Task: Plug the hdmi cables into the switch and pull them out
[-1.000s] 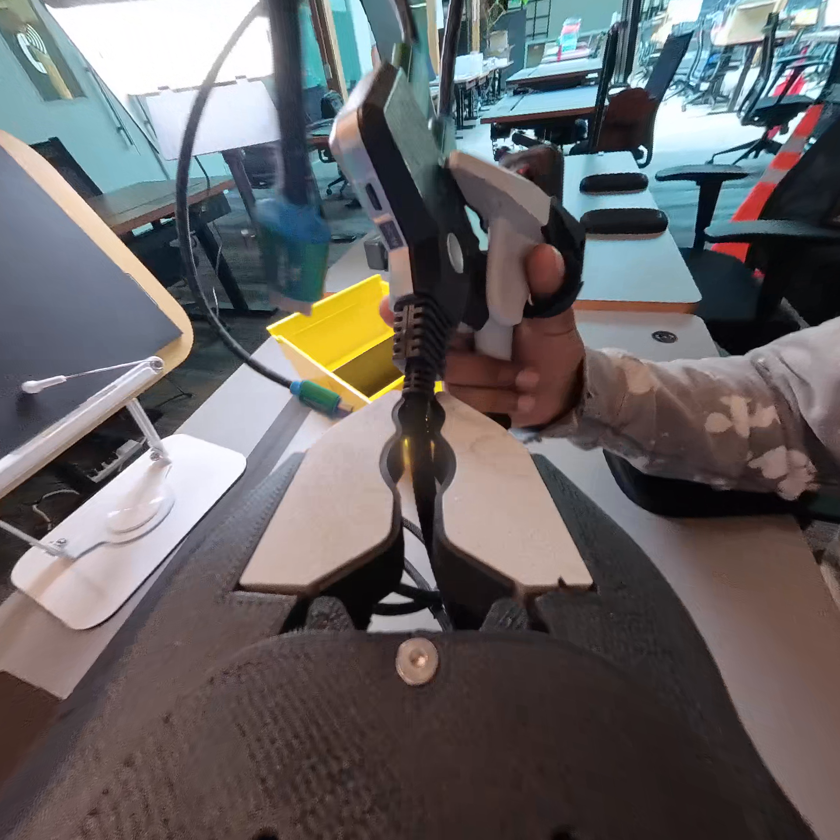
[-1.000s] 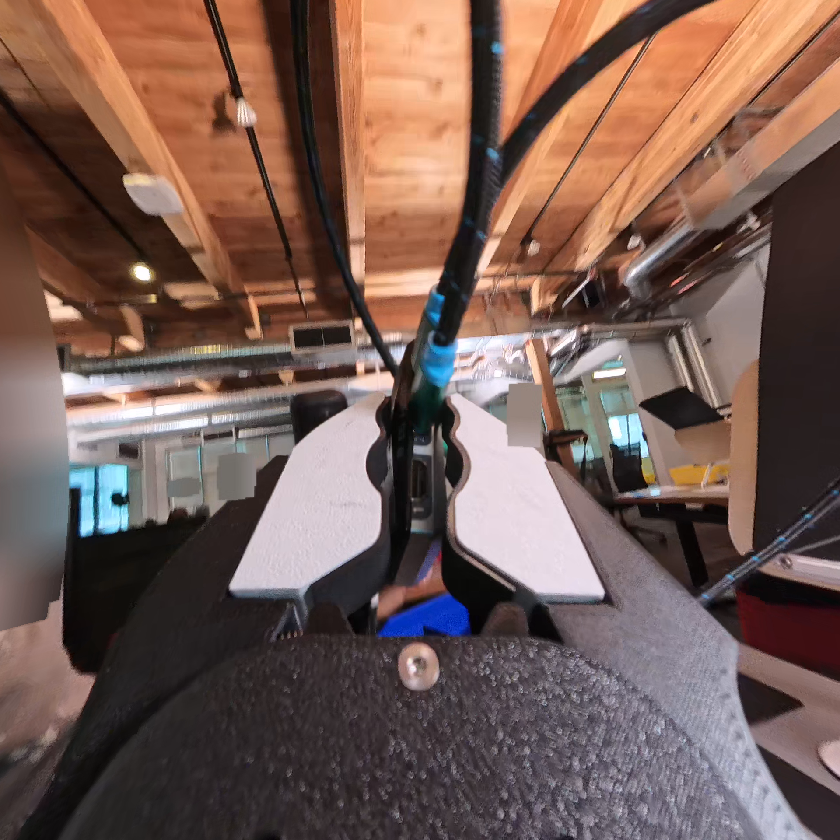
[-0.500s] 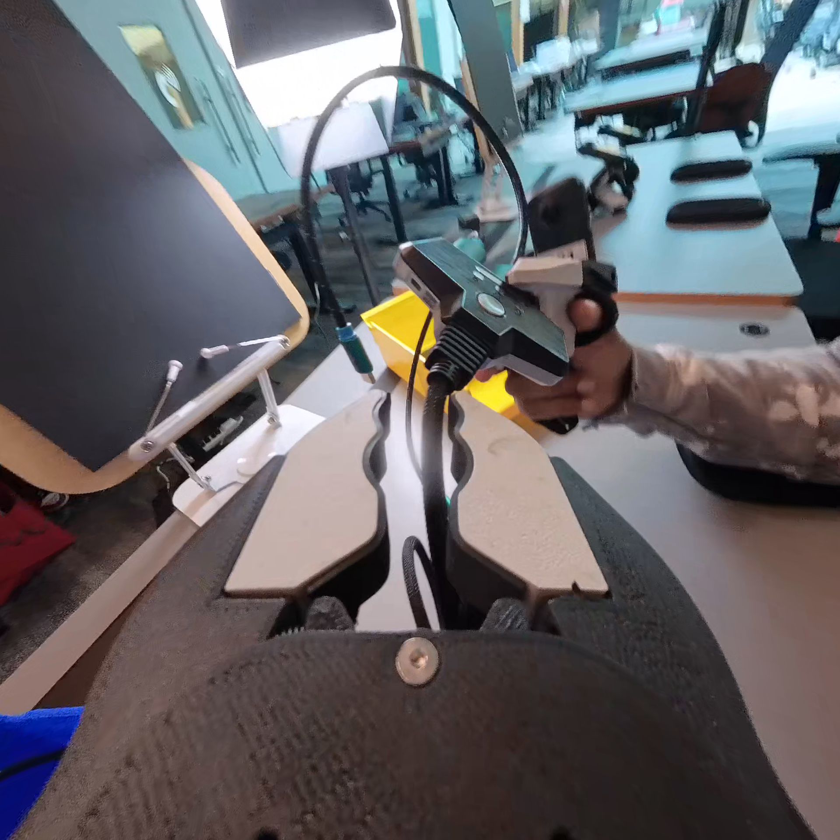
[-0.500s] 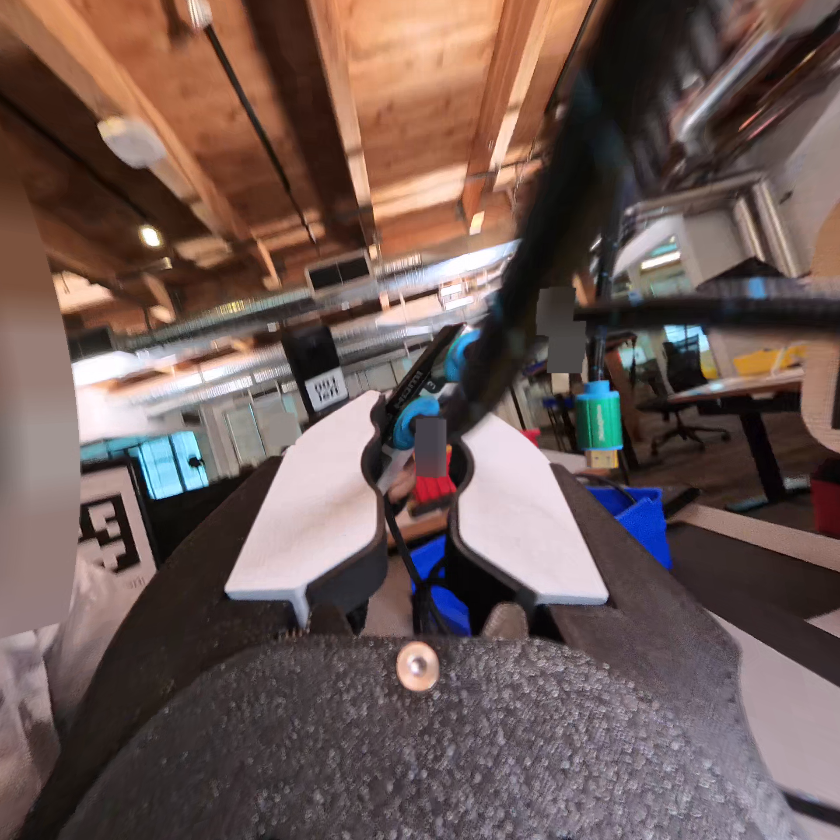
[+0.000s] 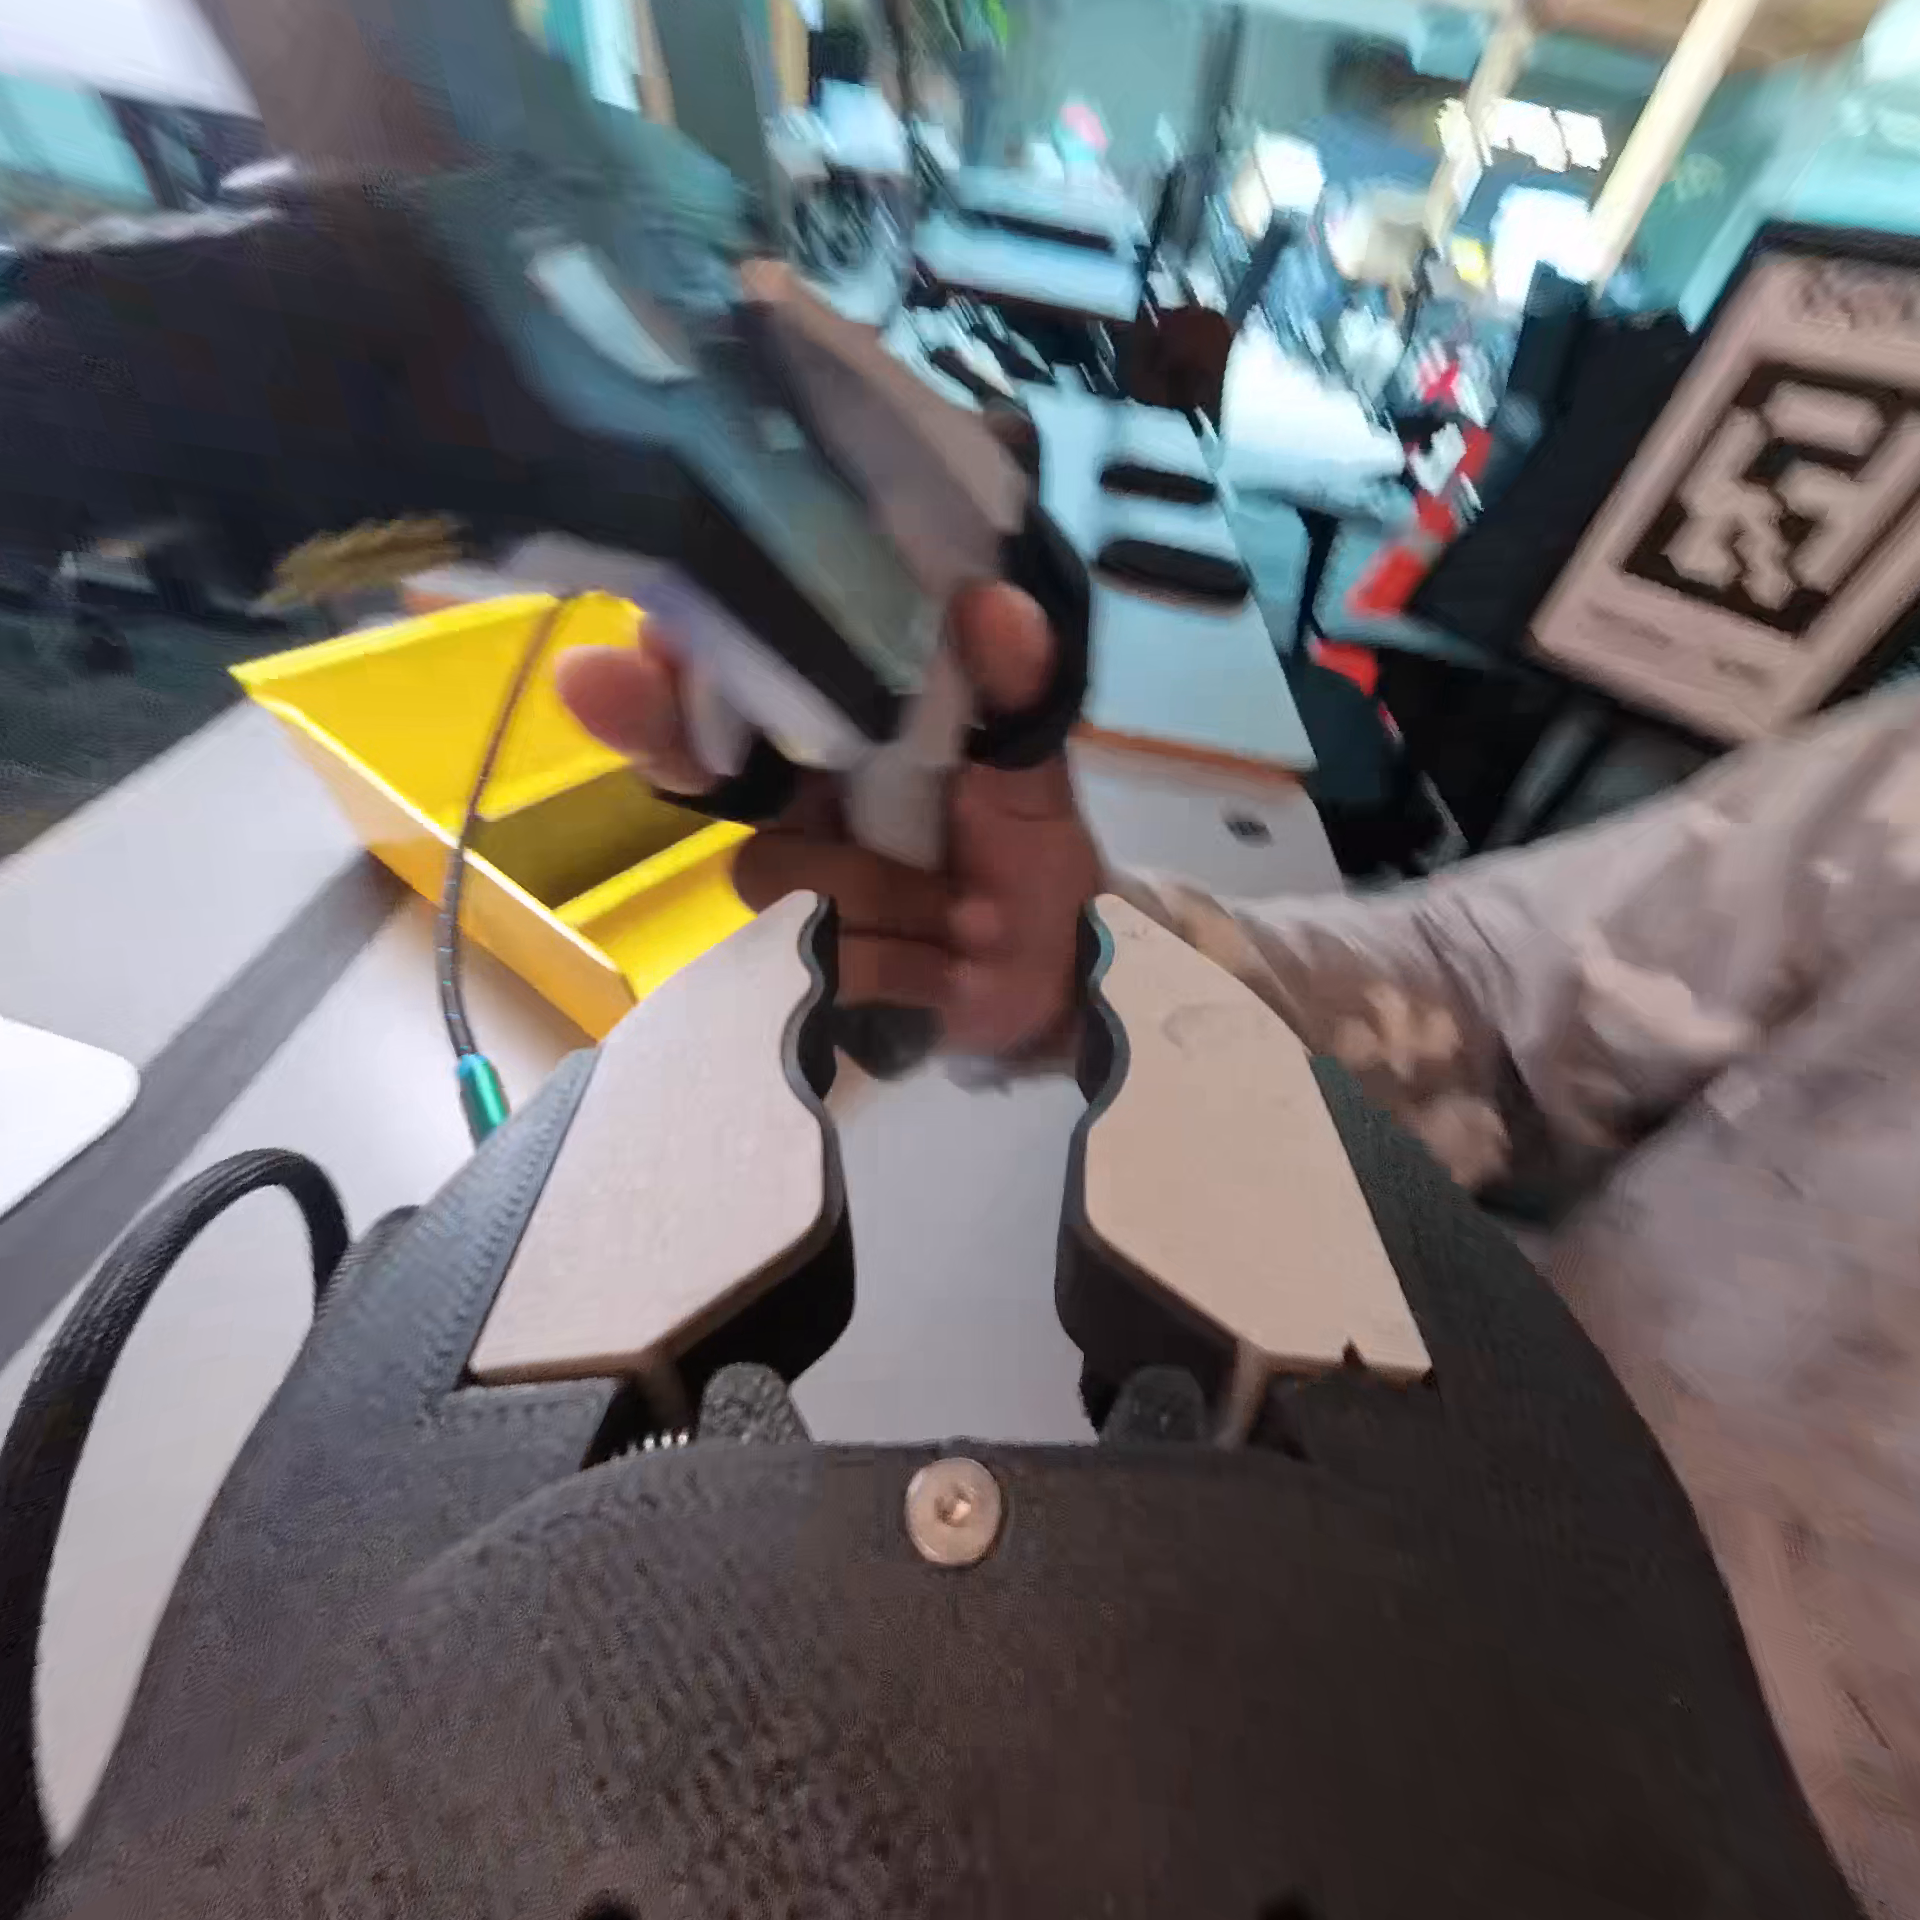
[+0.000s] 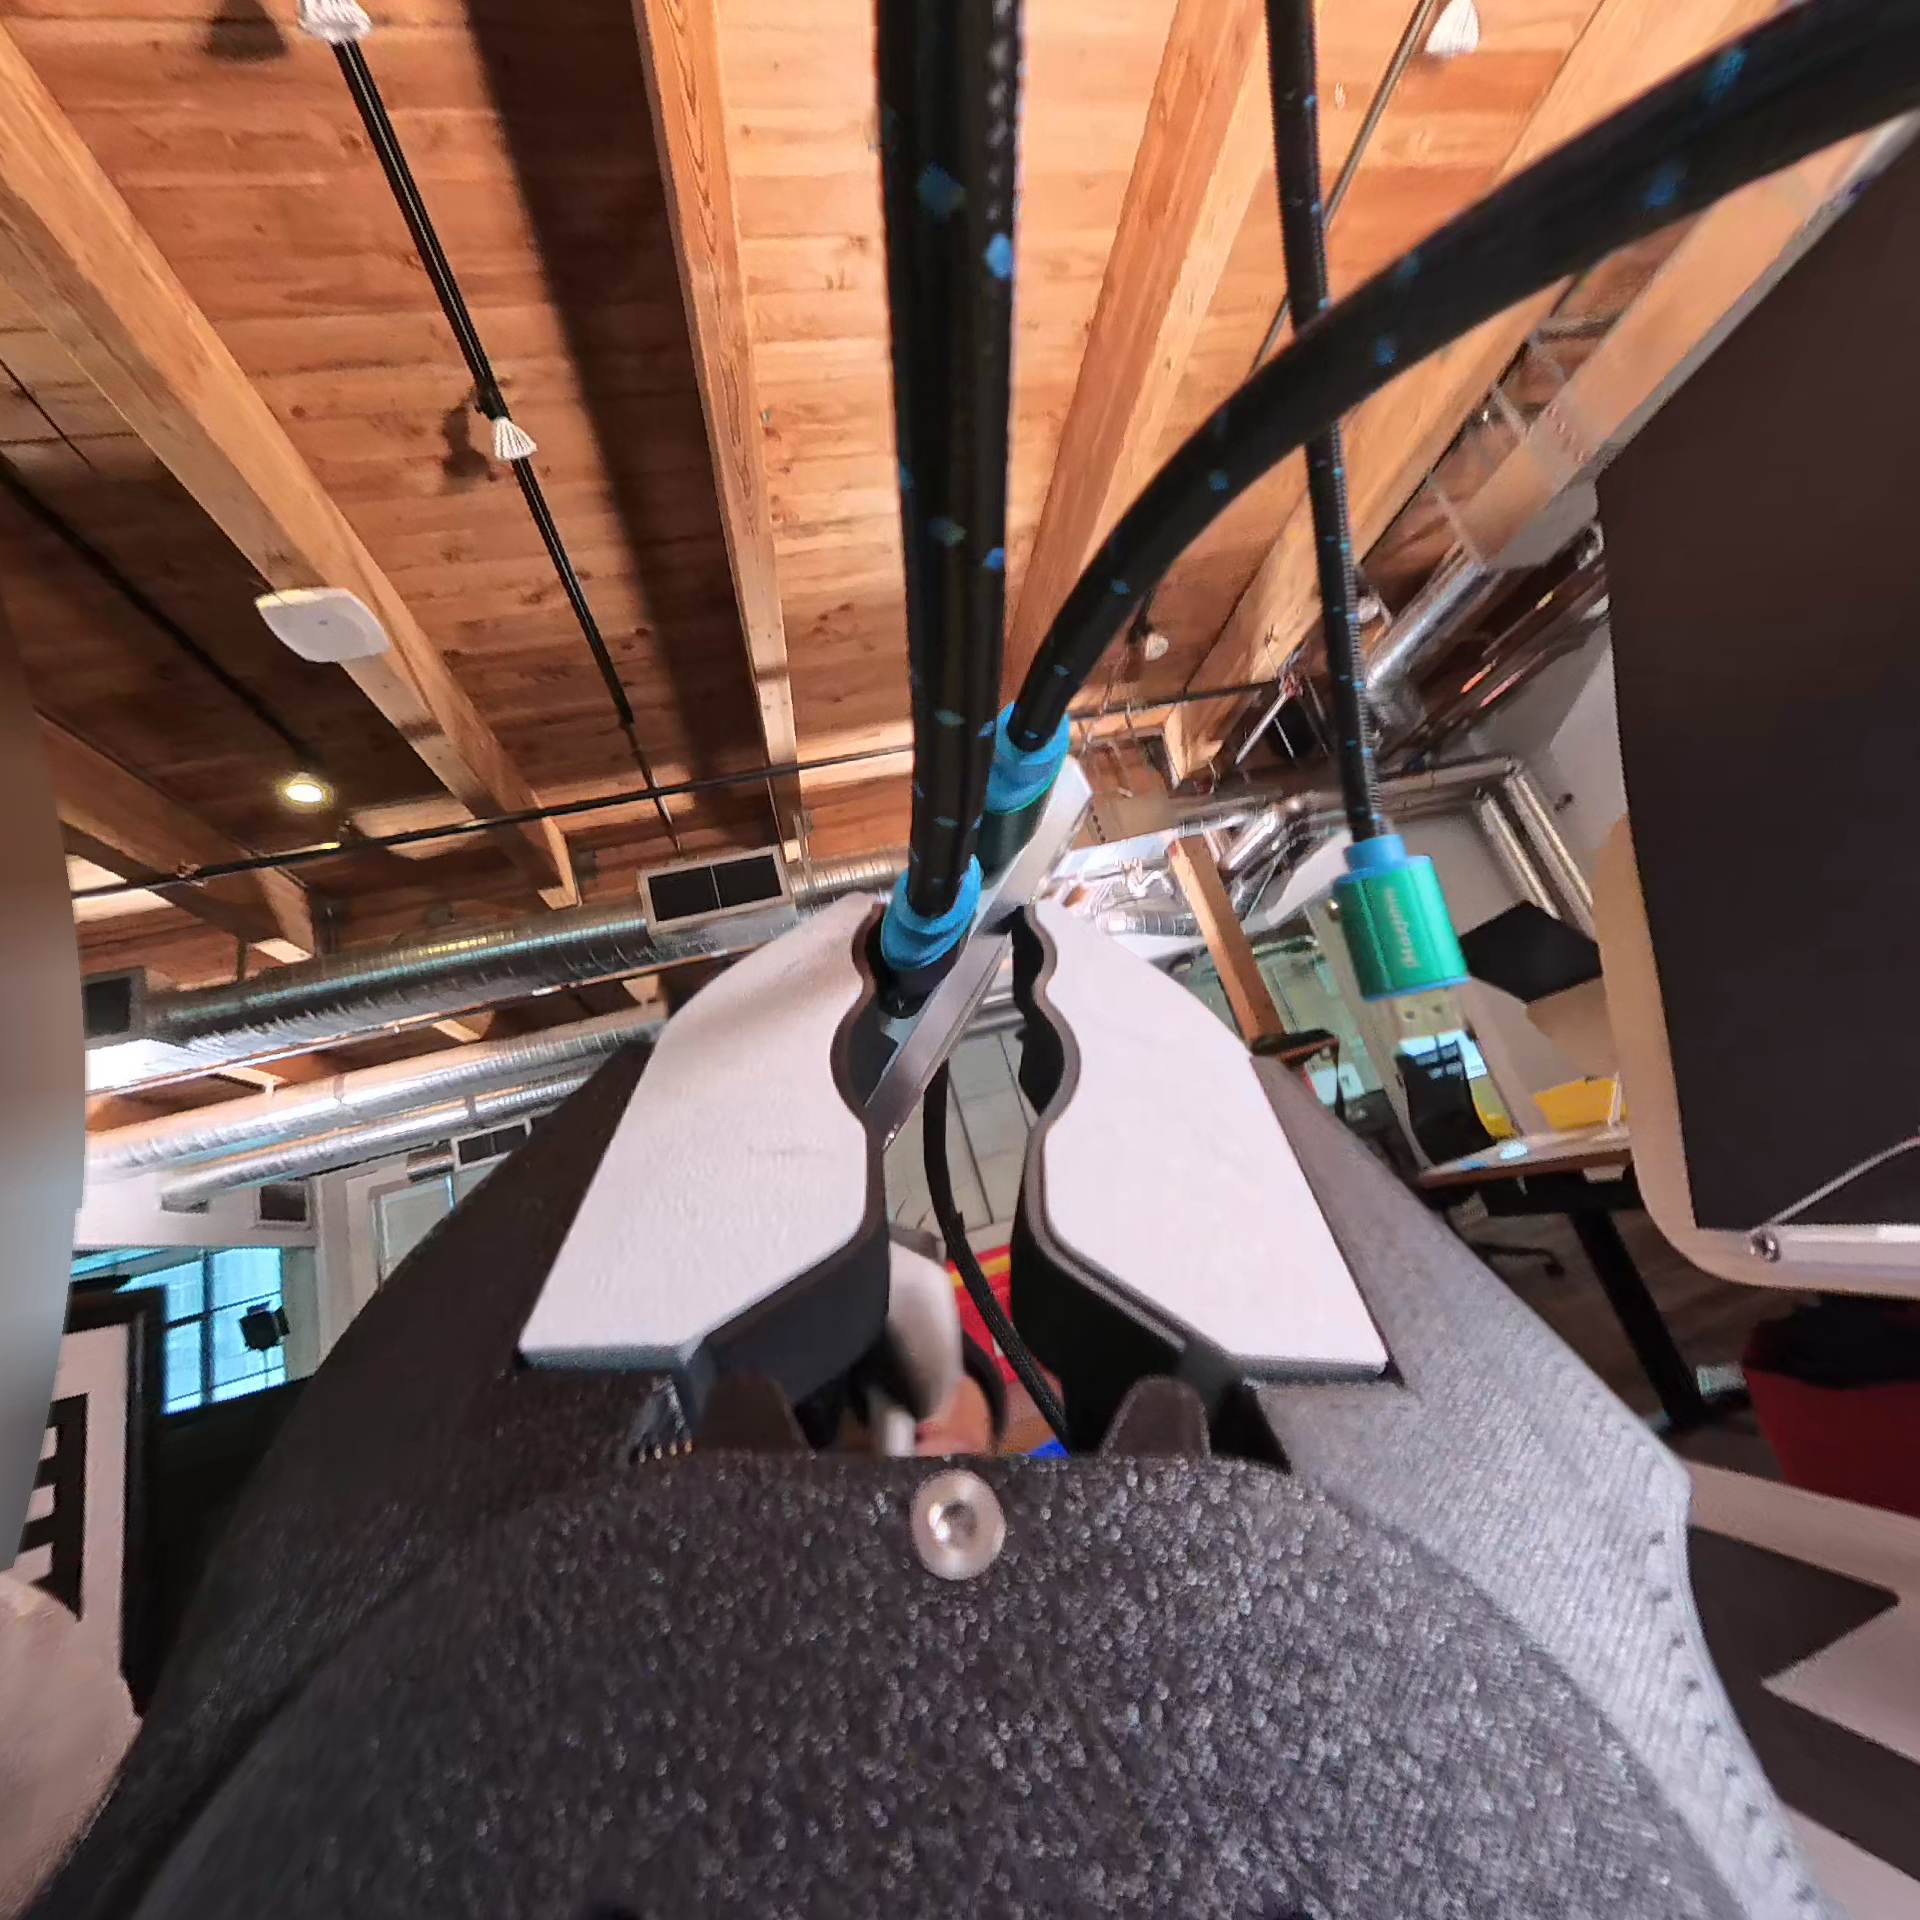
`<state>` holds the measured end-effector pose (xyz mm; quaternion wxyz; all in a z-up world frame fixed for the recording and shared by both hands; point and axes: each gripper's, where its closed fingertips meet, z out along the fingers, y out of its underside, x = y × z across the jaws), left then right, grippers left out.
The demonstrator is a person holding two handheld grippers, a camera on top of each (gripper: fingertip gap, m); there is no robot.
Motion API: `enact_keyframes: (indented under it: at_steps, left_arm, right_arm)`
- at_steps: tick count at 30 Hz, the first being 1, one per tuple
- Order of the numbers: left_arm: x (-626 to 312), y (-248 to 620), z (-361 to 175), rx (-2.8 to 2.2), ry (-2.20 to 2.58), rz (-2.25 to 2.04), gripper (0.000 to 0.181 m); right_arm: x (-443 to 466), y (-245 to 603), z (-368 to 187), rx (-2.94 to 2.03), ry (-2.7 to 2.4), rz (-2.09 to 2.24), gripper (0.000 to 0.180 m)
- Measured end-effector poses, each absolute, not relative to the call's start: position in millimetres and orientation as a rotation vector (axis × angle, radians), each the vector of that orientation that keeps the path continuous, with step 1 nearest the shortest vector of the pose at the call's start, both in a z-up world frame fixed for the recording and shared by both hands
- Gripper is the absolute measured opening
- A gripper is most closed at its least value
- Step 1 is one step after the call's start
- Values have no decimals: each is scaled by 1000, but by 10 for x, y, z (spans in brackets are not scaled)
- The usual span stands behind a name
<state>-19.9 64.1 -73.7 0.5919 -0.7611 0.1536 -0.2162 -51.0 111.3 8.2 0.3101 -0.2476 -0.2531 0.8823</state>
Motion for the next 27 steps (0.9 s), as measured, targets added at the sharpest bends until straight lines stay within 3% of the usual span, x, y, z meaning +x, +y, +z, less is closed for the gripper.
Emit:
enact_keyframes:
  at_steps: [4, 14, 20, 27]
  left_arm:
    - [-447, 805, -473, -1467, 111, -613, 47]
    - [-353, 558, -140, -1204, 160, -995, 58]
    - [-597, 516, -99, -1113, 86, -909, 29]
    - [-680, 407, -111, -1109, 214, -669, 26]
  right_arm:
    - [-431, 1124, 163, -616, -640, 2337, 23]
    - [-525, 952, 56, -585, -818, 2292, 23]
    - [-625, 464, -102, -507, -1180, 2055, 23]
    - [-616, 568, -68, -616, -1261, 2105, 13]
